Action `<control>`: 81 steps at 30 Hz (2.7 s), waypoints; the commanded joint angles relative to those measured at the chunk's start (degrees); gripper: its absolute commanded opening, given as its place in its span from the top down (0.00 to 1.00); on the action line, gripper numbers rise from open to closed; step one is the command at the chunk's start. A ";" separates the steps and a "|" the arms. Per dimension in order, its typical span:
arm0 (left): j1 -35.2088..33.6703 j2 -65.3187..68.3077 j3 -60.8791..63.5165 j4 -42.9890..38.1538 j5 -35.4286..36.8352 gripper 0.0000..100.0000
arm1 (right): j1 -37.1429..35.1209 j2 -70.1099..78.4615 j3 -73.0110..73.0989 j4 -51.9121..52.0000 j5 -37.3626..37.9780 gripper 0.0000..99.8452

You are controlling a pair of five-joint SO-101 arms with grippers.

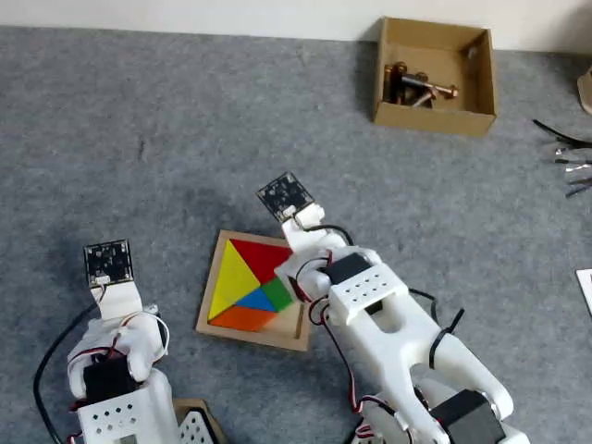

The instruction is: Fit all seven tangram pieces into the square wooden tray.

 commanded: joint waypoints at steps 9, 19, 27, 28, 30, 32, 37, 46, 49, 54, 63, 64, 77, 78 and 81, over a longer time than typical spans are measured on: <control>-0.75 -0.31 1.10 0.18 0.62 0.99 | 2.86 -0.04 -2.33 -3.21 -0.35 0.87; -0.75 -0.31 1.10 0.18 0.62 0.99 | 8.31 0.04 -2.24 -3.12 3.52 0.89; -0.75 -0.31 1.10 0.18 0.62 0.99 | 9.71 0.13 -2.15 -3.30 3.96 1.00; -0.75 -0.31 1.10 0.18 0.62 0.99 | 9.71 0.31 -1.63 -3.38 3.96 1.00; -0.75 -0.31 1.10 0.18 0.62 0.99 | 9.63 1.71 -0.40 -5.49 3.96 1.00; -0.75 -0.31 1.10 0.18 0.62 0.99 | 9.63 4.09 0.40 -8.13 3.96 1.00; -0.75 -0.31 1.10 0.18 0.62 0.99 | 9.01 9.01 0.57 -8.48 3.96 1.00; -0.75 -0.31 1.10 0.18 0.62 0.99 | 6.90 9.54 0.57 -8.22 3.96 1.00; -0.75 -0.31 1.10 0.18 0.62 0.99 | 6.90 9.54 0.40 -4.62 3.96 1.00; -0.75 -0.31 1.10 0.18 0.62 0.99 | 5.14 6.55 -1.10 -2.68 3.78 1.00; -0.75 -0.31 1.10 0.18 0.62 0.99 | 0.92 2.07 1.36 -2.68 3.96 1.00; -0.75 -0.31 1.10 0.18 0.62 0.99 | 1.01 1.71 1.36 -2.68 3.96 1.00; -0.75 -0.31 1.10 0.18 0.62 0.99 | 1.19 1.54 1.10 -2.59 3.96 1.00; -0.75 -0.31 1.10 0.18 0.62 0.99 | 1.19 1.54 1.10 -2.59 3.96 1.00; -0.75 -0.31 1.10 0.18 0.62 0.99 | 1.19 1.54 1.01 -2.59 3.78 1.00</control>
